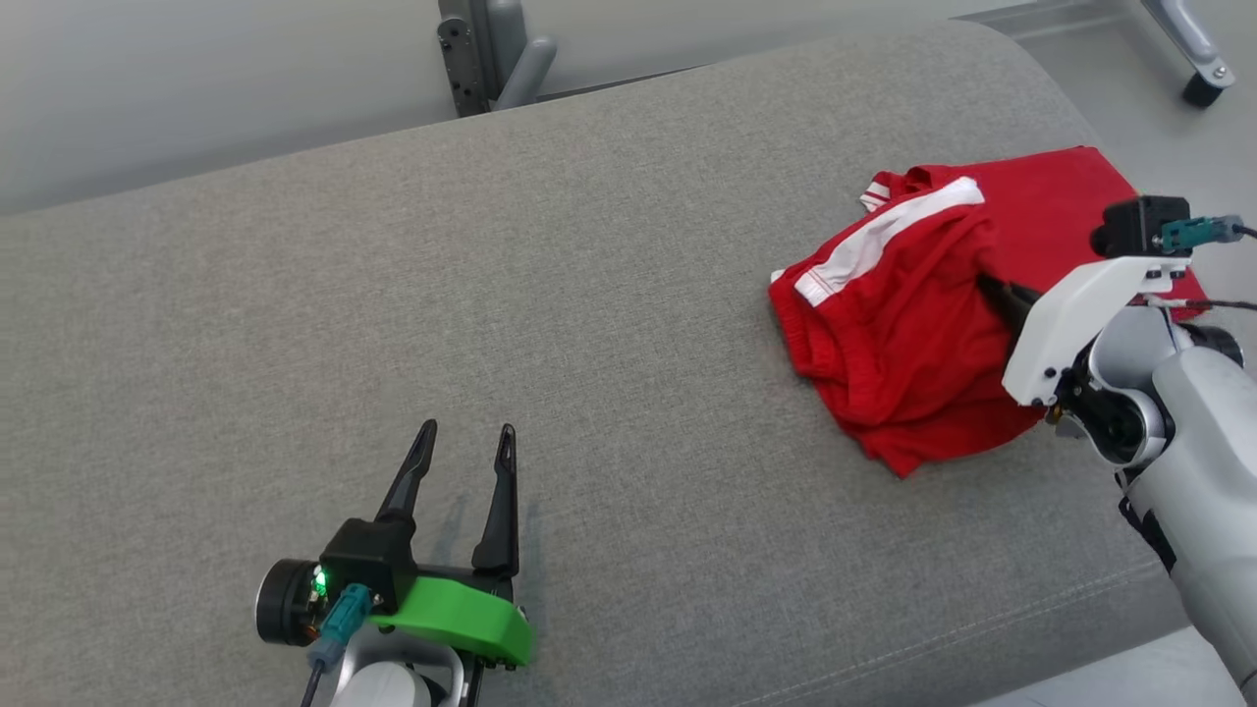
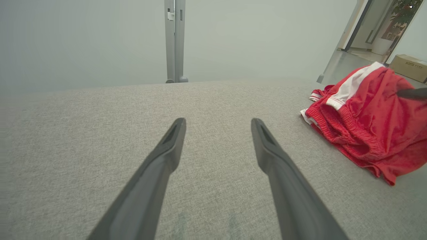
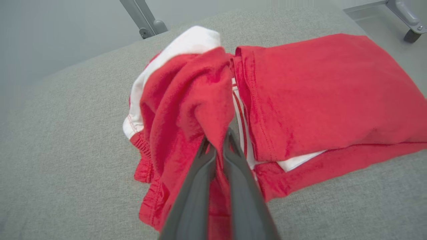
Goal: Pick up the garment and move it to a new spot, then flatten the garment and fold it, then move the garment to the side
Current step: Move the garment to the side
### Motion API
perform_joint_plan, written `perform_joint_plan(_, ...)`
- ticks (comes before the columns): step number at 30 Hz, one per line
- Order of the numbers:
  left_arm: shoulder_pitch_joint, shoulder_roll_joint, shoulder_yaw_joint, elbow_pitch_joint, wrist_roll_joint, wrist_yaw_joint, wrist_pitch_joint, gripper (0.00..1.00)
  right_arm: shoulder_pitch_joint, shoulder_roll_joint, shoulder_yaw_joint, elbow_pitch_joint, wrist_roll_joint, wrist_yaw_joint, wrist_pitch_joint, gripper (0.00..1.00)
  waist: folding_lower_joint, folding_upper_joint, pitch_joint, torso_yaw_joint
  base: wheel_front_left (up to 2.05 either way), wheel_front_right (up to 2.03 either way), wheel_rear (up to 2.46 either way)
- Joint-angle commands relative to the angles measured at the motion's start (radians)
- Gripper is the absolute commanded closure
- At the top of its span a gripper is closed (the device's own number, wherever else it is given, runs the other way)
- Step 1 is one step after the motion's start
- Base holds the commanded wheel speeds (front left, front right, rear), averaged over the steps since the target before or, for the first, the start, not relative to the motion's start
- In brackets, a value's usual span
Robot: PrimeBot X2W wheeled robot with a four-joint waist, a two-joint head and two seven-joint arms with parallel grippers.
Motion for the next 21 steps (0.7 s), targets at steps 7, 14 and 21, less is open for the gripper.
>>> perform_joint_plan(7, 0.017, 0.005, -0.002, -0.001, -0.013, 0.006, 0.0, 0.0, -0.094, -0.034, -0.021, 0.052, -0.04, 0.0, 0.009, 1.0, 0.0, -0.0001, -0.028, 0.041, 0.0, 0.0, 0.0)
perform_joint_plan(14, 0.029, 0.005, -0.003, -0.004, -0.008, 0.005, 0.0, 0.0, -0.153, -0.098, -0.029, 0.087, -0.082, 0.0, 0.028, 1.0, 0.0, -0.0001, -0.031, 0.059, 0.0, 0.0, 0.0)
perform_joint_plan(21, 0.011, 0.017, -0.01, 0.005, 0.014, -0.006, 0.0, 0.0, -0.181, -0.142, -0.031, 0.155, -0.125, 0.0, -0.012, 1.0, 0.0, -0.0001, 0.006, 0.081, 0.0, 0.0, 0.0)
